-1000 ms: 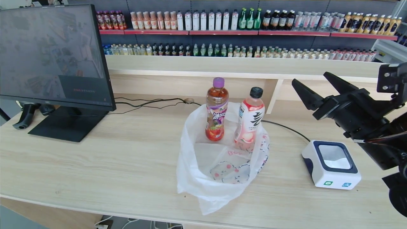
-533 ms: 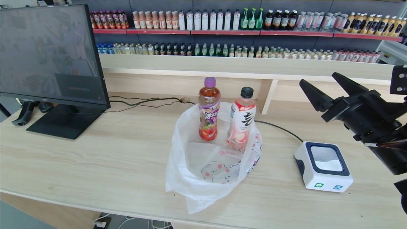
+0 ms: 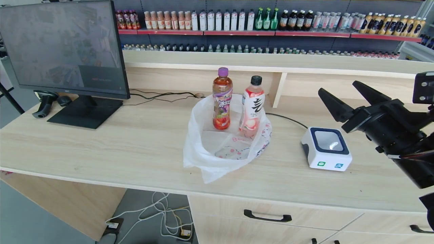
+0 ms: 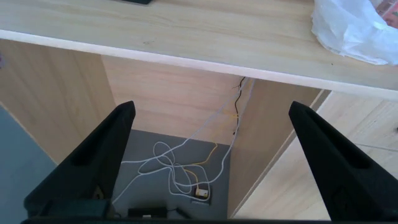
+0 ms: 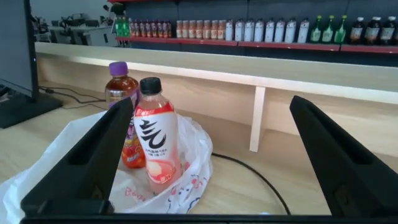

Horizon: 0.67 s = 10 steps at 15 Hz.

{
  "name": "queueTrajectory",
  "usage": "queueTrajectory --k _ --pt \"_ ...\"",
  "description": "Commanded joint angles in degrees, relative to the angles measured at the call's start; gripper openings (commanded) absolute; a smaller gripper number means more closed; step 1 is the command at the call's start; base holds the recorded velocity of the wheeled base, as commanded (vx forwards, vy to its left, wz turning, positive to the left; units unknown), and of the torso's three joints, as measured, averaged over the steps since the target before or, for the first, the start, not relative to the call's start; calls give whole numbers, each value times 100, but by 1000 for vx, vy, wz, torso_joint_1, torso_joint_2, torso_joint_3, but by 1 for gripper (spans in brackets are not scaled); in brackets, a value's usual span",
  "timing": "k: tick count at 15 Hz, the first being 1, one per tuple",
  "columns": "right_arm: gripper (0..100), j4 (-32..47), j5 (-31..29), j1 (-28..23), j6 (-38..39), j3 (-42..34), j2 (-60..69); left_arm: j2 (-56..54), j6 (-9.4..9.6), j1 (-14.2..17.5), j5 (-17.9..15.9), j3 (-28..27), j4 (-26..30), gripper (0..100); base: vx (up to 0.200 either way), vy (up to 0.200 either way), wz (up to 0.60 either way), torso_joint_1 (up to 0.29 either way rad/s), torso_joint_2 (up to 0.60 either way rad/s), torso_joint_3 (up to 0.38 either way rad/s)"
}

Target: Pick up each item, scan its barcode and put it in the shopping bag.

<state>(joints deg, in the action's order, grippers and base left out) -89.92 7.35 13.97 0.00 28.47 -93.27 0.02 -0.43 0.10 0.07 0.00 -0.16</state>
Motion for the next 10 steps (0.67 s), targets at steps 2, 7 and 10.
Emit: queueTrajectory --k 2,7,10 --pt "100 -8 3 -158 18 -219 -33 6 8 -10 1 0 -2 100 -100 0 -300 -2 2 5" --pt "100 -8 3 -307 35 -254 -7 6 -1 -10 1 0 -2 100 0 0 -600 0 3 0" --pt "100 -8 3 -369 35 -271 2 6 -1 -1 1 0 -2 100 0 -200 -200 12 -1 -1"
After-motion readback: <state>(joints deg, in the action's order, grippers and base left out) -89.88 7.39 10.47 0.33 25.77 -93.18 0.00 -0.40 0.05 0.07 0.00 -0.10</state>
